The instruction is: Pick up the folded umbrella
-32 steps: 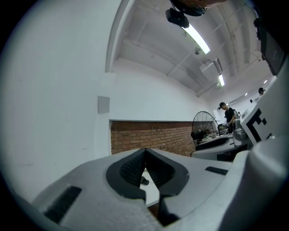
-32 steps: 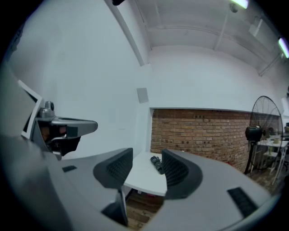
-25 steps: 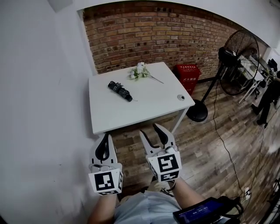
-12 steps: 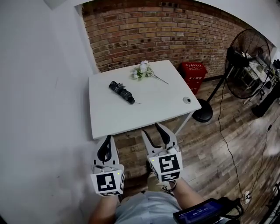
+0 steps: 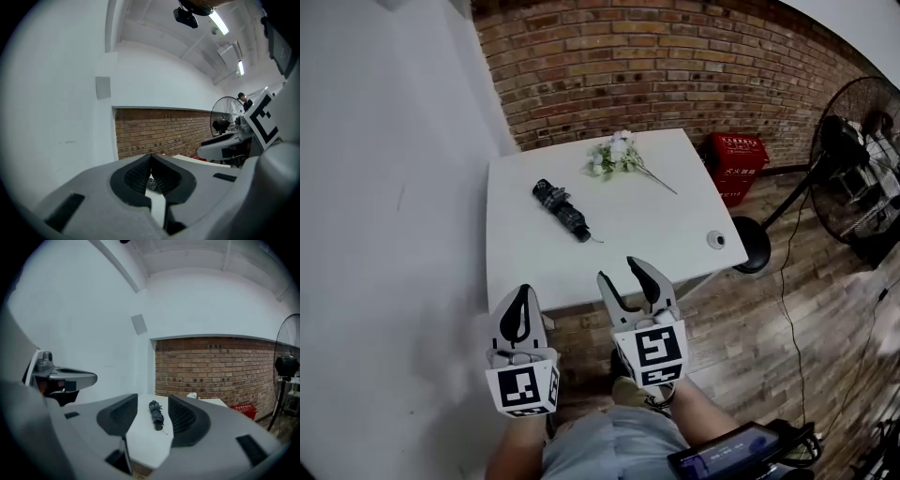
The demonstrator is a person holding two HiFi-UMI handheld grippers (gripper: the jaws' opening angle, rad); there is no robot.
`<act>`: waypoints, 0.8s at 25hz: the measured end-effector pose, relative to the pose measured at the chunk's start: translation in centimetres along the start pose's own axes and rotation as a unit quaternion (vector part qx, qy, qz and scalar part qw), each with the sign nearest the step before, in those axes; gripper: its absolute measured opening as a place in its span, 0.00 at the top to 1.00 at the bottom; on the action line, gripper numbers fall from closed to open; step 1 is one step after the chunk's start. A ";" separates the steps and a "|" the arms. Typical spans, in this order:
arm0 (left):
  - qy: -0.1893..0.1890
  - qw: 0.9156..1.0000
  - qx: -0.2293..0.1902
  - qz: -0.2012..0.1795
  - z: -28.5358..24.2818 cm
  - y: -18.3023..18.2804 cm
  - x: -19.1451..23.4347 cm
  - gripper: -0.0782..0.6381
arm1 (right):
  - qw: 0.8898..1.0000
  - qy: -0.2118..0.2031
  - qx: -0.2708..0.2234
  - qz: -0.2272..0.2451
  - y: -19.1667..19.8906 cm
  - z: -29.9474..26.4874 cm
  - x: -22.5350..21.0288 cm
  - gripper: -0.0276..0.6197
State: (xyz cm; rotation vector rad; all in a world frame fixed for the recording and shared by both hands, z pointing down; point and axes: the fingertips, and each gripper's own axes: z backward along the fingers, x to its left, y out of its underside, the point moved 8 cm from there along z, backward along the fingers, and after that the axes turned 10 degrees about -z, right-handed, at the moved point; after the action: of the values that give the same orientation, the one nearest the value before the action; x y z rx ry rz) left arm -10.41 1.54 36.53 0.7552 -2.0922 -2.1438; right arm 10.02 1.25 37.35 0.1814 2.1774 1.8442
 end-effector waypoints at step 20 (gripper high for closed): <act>-0.106 0.994 -0.019 -0.025 -9.6 -3.8 2.9 0.88 | 0.995 -0.090 -0.033 0.027 -6.1 -12.4 -5.3 0.63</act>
State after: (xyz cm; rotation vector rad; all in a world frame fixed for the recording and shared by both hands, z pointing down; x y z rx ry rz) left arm -8.24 -8.08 32.43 0.6071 -2.1420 -2.3793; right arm 11.95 -12.98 33.88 0.3810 2.0052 1.8488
